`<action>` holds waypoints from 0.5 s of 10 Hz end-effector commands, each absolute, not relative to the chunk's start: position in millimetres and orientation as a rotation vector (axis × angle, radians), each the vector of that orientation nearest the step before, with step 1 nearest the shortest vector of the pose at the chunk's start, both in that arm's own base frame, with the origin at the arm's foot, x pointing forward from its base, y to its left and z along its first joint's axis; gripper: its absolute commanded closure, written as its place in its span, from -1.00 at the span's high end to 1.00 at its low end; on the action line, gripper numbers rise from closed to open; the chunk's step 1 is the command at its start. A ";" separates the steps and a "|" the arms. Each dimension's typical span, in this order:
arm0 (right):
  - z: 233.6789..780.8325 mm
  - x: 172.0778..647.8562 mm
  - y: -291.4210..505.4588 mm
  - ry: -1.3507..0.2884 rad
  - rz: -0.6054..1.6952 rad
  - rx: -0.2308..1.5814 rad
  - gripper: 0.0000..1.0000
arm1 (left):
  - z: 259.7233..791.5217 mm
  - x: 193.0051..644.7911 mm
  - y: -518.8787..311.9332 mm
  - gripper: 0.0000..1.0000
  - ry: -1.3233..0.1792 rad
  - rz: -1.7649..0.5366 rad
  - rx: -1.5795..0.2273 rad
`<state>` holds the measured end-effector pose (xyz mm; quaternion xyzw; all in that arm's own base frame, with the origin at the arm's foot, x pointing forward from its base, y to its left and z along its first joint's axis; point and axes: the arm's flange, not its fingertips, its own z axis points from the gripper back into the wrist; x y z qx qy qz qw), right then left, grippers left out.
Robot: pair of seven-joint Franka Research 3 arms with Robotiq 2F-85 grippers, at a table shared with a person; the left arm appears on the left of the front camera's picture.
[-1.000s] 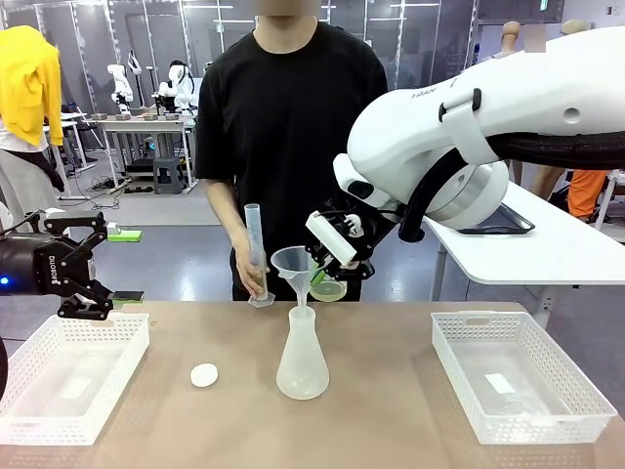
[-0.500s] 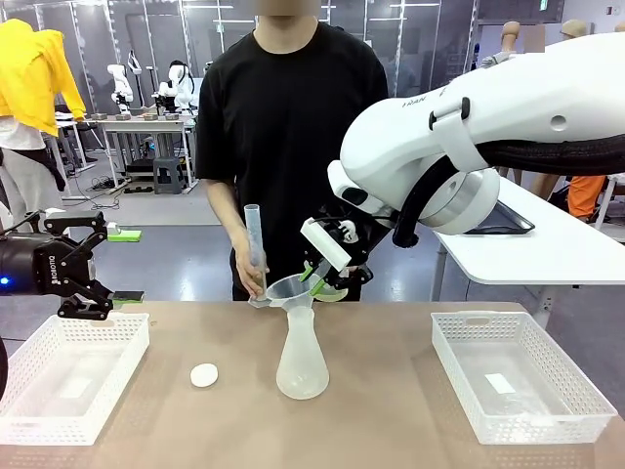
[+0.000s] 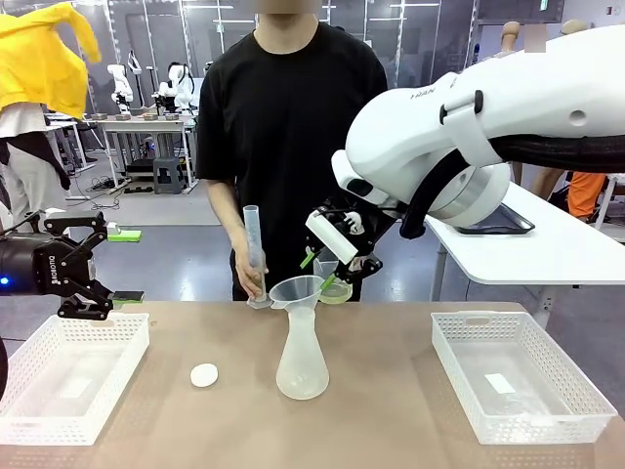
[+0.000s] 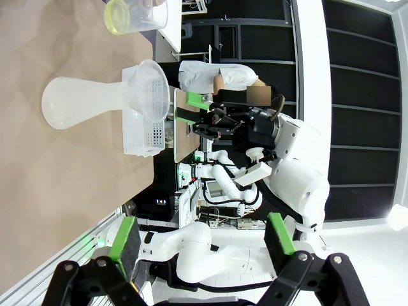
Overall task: Prepare the solutions needed for the experiment.
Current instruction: Pick up the Plastic Funnel and insert it into the Big flask.
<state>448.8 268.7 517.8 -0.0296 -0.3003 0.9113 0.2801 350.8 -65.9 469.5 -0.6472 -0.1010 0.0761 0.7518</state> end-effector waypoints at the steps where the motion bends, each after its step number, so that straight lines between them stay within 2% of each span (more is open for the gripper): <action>1: 524.6 436.2 254.9 -0.718 2.401 -0.108 -0.05 | 472.5 350.5 -68.1 1.00 -0.216 0.171 -1.433; 5: 539.9 403.2 198.3 -0.560 2.264 -0.156 -0.05 | 472.5 350.5 -68.1 1.00 -0.216 0.171 -1.433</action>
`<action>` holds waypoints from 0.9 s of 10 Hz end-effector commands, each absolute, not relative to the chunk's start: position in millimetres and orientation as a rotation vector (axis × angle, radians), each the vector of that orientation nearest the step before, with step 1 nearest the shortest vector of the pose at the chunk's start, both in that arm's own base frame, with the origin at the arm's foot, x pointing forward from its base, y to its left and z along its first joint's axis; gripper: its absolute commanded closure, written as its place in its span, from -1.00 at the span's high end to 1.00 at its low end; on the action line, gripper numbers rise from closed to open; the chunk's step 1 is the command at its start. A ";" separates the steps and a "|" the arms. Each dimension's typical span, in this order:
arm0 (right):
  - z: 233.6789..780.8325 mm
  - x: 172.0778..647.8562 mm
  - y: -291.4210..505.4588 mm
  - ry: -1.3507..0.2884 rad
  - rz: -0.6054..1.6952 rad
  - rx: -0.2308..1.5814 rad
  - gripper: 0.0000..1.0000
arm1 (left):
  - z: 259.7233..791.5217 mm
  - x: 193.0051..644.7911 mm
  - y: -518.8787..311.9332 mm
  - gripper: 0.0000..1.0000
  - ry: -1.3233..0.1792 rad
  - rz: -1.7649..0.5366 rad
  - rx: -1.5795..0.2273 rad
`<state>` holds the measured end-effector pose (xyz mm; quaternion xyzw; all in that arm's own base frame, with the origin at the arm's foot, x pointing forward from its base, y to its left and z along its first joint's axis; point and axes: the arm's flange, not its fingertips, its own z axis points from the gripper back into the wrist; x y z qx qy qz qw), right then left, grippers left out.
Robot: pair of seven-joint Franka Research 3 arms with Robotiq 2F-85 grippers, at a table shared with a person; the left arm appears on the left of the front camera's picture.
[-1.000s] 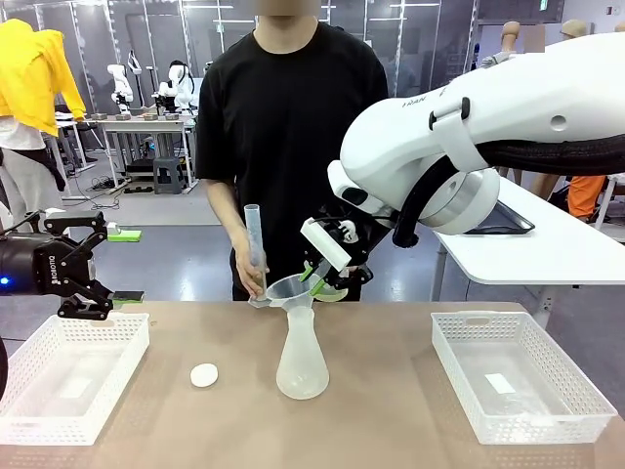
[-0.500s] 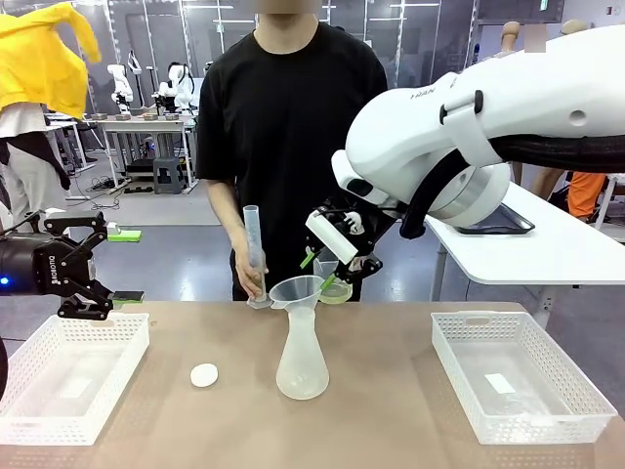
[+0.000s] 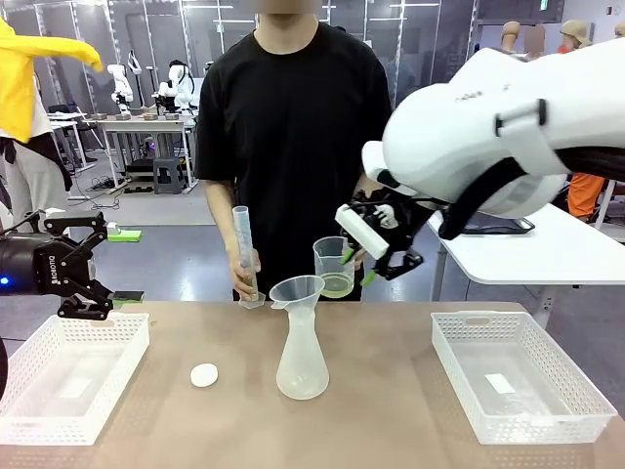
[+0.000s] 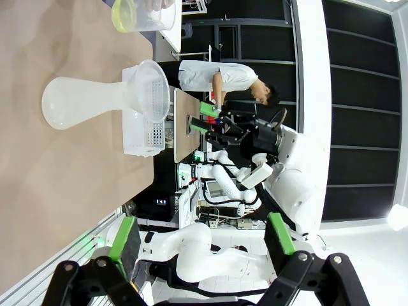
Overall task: Prepare the solutions needed for the experiment.
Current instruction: Pick up the Plastic Funnel and insert it into the Big flask.
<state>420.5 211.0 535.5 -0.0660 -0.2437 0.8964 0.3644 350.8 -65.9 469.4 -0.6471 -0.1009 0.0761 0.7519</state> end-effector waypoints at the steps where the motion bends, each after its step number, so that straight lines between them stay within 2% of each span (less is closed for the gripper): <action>1: 542.2 395.6 185.4 -0.543 2.227 -0.166 -0.05 | 472.5 350.5 -68.1 1.00 -0.216 0.171 -1.433; 5: 549.8 356.8 138.7 -0.363 2.082 -0.208 -0.05 | 472.5 350.5 -68.1 1.00 -0.216 0.171 -1.433; 9: 546.1 368.2 138.5 -0.414 2.121 -0.207 -0.05 | 472.5 350.5 -68.1 1.00 -0.216 0.171 -1.433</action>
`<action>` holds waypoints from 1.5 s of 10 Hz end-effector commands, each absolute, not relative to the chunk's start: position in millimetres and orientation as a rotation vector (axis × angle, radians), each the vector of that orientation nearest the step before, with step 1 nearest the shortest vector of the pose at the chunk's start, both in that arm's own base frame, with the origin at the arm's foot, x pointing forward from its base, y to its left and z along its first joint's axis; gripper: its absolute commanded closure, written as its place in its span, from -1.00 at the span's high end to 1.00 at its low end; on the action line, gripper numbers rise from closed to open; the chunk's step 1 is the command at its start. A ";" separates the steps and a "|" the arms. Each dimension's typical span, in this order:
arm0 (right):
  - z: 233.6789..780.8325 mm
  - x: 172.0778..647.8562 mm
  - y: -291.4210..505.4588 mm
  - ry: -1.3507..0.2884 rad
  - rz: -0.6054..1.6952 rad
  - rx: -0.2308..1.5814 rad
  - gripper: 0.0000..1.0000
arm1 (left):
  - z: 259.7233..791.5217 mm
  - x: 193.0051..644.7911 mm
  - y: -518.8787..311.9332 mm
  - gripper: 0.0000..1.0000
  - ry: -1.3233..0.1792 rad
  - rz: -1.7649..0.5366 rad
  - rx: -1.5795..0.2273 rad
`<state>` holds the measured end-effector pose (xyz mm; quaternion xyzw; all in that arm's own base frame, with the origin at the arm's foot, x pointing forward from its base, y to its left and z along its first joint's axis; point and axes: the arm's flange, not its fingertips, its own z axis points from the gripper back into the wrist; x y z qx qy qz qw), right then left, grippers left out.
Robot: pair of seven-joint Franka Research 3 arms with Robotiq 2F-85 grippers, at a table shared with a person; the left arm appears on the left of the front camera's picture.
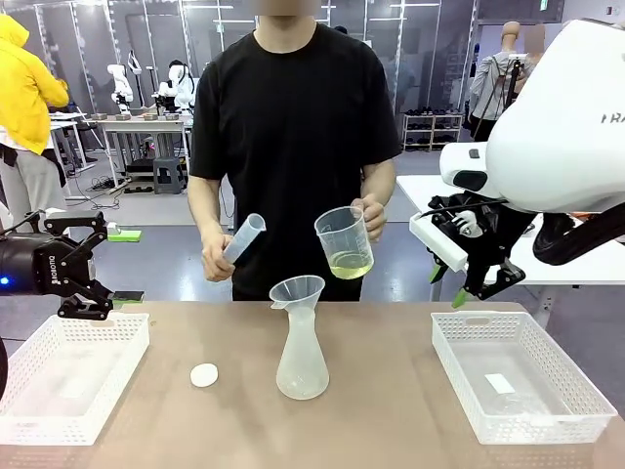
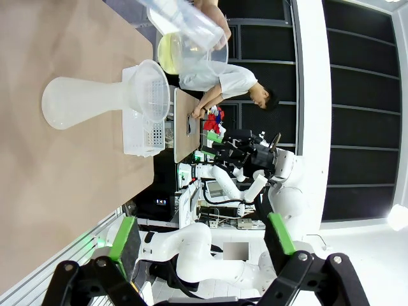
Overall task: Prepare the solutions needed for the experiment.
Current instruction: Once the solution is in the Big flask , pick up the Plastic Funnel and place it back into the right Organizing basket.
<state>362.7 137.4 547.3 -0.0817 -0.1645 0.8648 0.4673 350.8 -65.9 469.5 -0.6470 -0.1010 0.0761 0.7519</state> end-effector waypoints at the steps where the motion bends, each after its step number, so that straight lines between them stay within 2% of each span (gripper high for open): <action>1: 546.1 368.2 138.5 -0.414 2.121 -0.207 -0.05 | 472.5 350.5 -68.1 1.00 -0.216 0.171 -1.433; 7: 546.3 365.2 138.4 -0.415 2.124 -0.195 -0.04 | 472.5 350.5 -68.1 1.00 -0.216 0.171 -1.433; 8: 546.2 350.2 132.9 -0.266 2.013 -0.256 -0.04 | 472.5 350.5 -68.1 1.00 -0.216 0.171 -1.433; 9: 547.7 340.9 101.1 -0.258 1.836 -0.269 -0.04 | 472.5 350.5 -68.1 1.00 -0.216 0.171 -1.433; 11: 540.2 329.6 37.8 -0.130 1.657 -0.260 -0.04 | 472.5 350.5 -68.1 1.00 -0.216 0.171 -1.433; 13: 534.1 335.8 13.7 -0.135 1.618 -0.233 -0.04 | 472.5 350.5 -68.1 1.00 -0.216 0.171 -1.433; 15: 528.2 346.4 18.3 -0.276 1.446 -0.089 -0.04 | 472.5 350.5 -68.1 1.00 -0.216 0.171 -1.433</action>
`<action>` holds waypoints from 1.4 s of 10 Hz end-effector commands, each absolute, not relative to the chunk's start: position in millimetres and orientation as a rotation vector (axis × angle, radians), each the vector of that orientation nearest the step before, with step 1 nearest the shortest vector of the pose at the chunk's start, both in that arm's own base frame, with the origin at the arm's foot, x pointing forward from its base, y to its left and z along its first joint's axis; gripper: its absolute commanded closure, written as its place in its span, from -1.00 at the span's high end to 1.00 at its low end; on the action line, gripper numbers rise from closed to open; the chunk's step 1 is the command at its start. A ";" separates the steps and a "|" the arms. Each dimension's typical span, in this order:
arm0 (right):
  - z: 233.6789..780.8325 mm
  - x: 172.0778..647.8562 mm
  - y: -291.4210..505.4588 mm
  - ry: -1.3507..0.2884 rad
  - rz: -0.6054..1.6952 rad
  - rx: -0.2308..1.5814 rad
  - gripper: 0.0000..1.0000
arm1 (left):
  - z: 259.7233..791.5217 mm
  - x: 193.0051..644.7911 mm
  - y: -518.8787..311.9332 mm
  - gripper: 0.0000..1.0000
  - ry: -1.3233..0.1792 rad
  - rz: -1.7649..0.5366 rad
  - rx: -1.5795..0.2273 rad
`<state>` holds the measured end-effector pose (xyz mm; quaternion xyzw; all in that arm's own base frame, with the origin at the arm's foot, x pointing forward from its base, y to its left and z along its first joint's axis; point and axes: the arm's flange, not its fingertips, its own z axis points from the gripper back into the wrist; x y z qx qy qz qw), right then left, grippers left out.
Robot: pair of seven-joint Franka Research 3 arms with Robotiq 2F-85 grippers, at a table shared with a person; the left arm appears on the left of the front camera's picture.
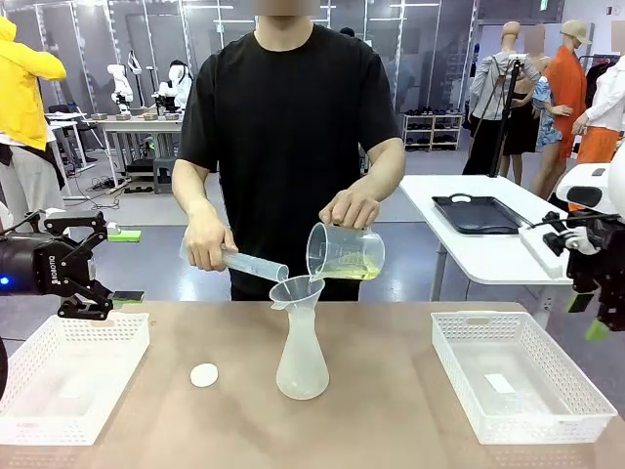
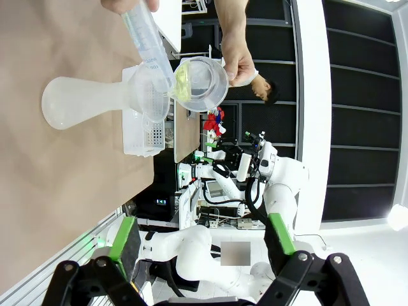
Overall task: Prepare the solutions needed for the experiment.
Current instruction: Once the solution is in the Big flask , pick up the Plastic Funnel and place it back into the right Organizing basket.
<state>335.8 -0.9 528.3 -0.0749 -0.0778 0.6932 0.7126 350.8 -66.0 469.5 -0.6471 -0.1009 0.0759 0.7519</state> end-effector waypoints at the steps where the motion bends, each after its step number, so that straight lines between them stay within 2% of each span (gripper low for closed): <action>1: 528.8 348.8 25.9 -0.394 1.294 0.051 -0.04 | 472.5 350.5 -68.1 1.00 -0.216 0.171 -1.433; 2: 526.7 350.3 30.6 -0.484 1.131 0.161 -0.04 | 472.5 350.5 -68.1 1.00 -0.216 0.171 -1.433; 3: 524.5 351.3 33.9 -0.662 0.970 0.335 -0.04 | 472.5 350.5 -68.1 1.00 -0.216 0.171 -1.433; 5: 510.9 349.9 30.1 -0.660 0.749 0.414 -0.04 | 472.5 350.5 -68.1 1.00 -0.216 0.171 -1.433; 6: 507.4 346.0 31.8 -0.672 0.711 0.435 -0.04 | 472.5 350.5 -68.1 1.00 -0.216 0.171 -1.433; 7: 523.9 352.5 27.3 -0.516 0.960 0.370 -0.04 | 472.5 350.5 -68.1 1.00 -0.216 0.171 -1.433; 9: 523.9 352.5 27.3 -0.516 0.960 0.370 -0.04 | 472.5 350.5 -68.1 1.00 -0.216 0.171 -1.433; 10: 518.2 352.3 26.9 -0.553 0.863 0.413 -0.04 | 472.5 350.5 -68.1 1.00 -0.216 0.171 -1.433; 12: 501.9 369.1 19.6 -0.549 0.334 0.843 -0.04 | 472.5 350.5 -68.1 1.00 -0.216 0.171 -1.433; 14: 483.3 368.2 7.6 -0.551 0.042 1.071 -0.04 | 472.5 350.5 -68.1 1.00 -0.216 0.171 -1.433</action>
